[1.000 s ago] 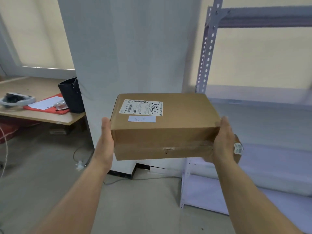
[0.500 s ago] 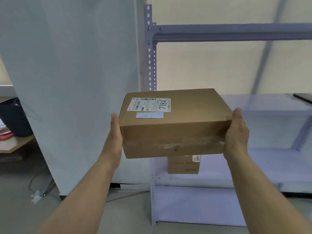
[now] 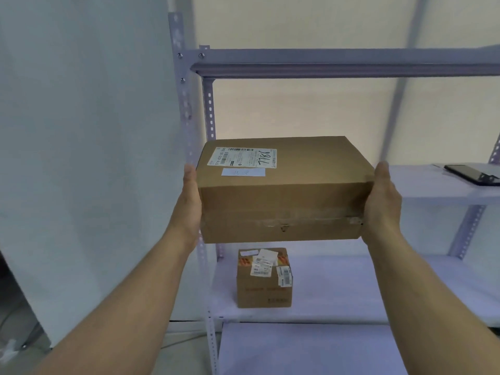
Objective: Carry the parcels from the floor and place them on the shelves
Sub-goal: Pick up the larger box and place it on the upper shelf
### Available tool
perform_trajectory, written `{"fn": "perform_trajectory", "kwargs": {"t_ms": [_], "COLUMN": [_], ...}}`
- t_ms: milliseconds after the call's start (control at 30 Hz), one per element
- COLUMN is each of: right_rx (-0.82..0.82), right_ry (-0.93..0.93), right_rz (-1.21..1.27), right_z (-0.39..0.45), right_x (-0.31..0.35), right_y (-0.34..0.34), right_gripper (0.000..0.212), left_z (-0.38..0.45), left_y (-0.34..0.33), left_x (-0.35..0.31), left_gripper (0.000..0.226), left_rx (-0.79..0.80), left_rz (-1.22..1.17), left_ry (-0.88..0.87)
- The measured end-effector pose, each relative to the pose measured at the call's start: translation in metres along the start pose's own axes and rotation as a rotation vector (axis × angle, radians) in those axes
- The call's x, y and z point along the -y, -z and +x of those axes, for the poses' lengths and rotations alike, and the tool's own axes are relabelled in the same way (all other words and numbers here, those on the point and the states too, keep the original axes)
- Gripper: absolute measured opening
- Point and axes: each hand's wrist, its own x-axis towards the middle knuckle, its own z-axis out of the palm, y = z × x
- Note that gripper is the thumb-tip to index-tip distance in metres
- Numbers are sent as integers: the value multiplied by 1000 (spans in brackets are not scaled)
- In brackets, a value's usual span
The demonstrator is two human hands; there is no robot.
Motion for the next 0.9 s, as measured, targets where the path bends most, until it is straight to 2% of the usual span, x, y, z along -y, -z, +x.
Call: {"fn": "perform_trajectory", "kwargs": {"t_ms": [300, 600, 733, 800, 900], "right_rx": [-43, 5, 90, 198, 388], "right_ry": [11, 4, 41, 39, 88], "right_rz": [-5, -89, -120, -94, -152], "right_z": [62, 118, 141, 149, 161], "right_x": [-10, -35, -39, -41, -56], "right_y": [-33, -72, -80, -77, -65], "right_gripper": [68, 64, 52, 59, 80], "left_z": [81, 142, 153, 151, 153], "left_y": [-14, -15, -14, -15, -14], "left_x": [6, 32, 39, 41, 48], "left_gripper": [73, 74, 74, 72, 90], "left_rx": [12, -5, -19, -20, 25], "left_rz": [-17, 54, 132, 231, 393], "left_ry": [53, 120, 115, 117, 119]}}
